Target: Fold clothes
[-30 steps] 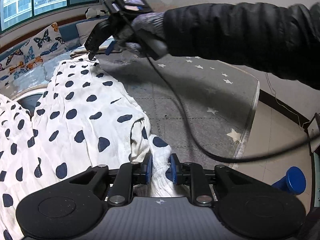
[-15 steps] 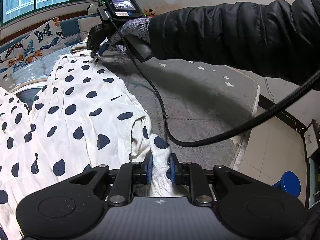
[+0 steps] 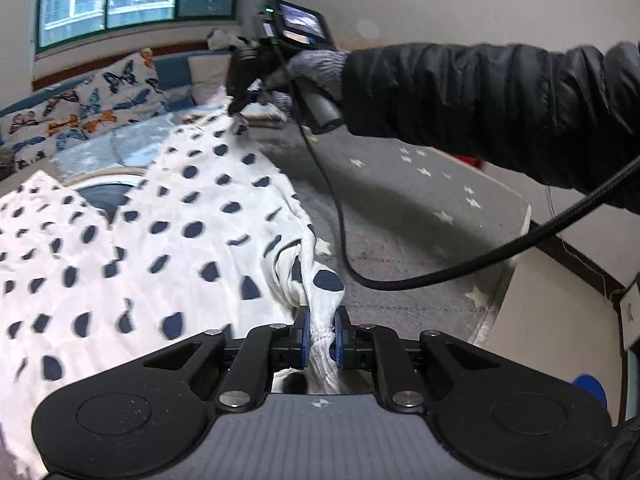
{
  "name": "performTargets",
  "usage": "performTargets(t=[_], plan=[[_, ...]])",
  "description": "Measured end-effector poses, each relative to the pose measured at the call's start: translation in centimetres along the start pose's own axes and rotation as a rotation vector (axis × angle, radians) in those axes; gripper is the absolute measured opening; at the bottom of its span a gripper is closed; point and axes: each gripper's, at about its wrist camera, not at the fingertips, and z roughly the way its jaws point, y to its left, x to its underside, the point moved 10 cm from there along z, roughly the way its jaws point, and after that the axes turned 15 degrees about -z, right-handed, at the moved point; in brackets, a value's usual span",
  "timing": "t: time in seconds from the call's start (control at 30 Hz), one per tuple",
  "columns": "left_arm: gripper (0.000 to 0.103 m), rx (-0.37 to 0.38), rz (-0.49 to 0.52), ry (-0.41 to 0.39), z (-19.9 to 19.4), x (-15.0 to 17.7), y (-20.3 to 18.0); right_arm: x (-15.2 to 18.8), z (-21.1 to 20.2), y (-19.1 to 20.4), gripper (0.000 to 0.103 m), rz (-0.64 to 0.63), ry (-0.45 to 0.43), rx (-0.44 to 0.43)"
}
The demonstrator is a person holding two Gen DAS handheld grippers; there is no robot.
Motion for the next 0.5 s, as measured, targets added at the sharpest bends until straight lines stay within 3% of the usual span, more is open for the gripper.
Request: performTargets(t=[0.27, 0.5], plan=[[0.011, -0.014, -0.123, -0.08, -4.4, -0.2, 2.6, -3.2, -2.4, 2.9, 0.002, 0.003, -0.053, -0.017], [0.011, -0.037, -0.266, -0.169, -9.2, -0.8, 6.1, -7.3, -3.2, 9.8, 0.002, -0.068, -0.098, -0.062]])
